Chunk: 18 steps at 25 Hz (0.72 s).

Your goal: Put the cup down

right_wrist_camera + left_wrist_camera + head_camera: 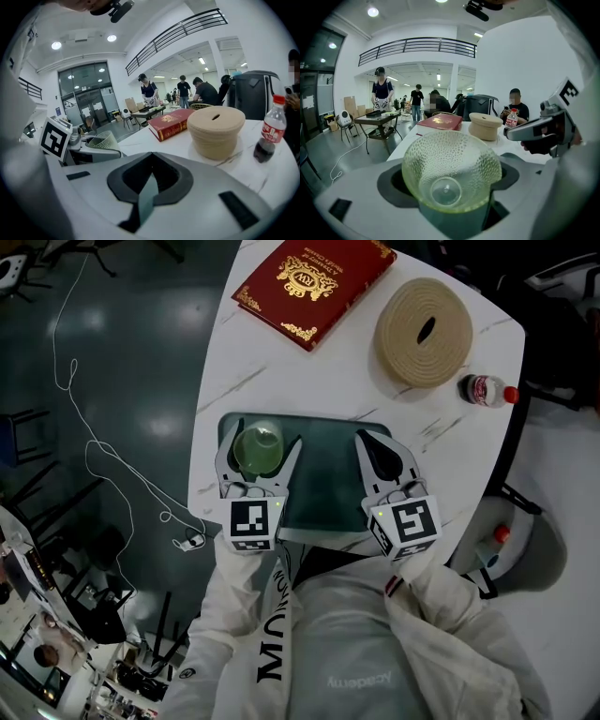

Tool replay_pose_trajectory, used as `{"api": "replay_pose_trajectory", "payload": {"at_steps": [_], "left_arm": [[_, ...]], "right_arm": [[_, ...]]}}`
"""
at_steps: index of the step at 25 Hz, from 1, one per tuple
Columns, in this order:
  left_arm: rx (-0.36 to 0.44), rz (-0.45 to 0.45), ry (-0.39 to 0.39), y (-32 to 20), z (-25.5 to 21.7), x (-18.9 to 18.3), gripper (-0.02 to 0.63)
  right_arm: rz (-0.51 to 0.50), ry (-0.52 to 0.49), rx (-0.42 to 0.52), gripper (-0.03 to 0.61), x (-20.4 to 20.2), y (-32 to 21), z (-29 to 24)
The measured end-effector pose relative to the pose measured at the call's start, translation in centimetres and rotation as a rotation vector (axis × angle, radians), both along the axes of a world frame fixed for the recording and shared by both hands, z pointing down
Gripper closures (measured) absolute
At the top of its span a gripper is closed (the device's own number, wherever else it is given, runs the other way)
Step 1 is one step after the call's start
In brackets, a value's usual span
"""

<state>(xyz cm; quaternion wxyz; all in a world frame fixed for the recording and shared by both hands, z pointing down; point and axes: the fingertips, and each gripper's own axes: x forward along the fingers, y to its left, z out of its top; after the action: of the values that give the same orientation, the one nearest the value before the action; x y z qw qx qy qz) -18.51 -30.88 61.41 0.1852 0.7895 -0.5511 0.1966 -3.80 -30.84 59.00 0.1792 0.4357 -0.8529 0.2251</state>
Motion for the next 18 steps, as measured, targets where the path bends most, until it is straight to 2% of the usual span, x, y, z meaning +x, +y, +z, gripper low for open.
{"api": "replay_pose_trajectory", "payload": {"at_steps": [18], "left_arm": [[-0.02,0.02,0.015,-0.7,1.5,0.6,0.192]], "right_arm": [[0.016,0.0,-0.018,0.574,0.5,-0.9,1.1]]}}
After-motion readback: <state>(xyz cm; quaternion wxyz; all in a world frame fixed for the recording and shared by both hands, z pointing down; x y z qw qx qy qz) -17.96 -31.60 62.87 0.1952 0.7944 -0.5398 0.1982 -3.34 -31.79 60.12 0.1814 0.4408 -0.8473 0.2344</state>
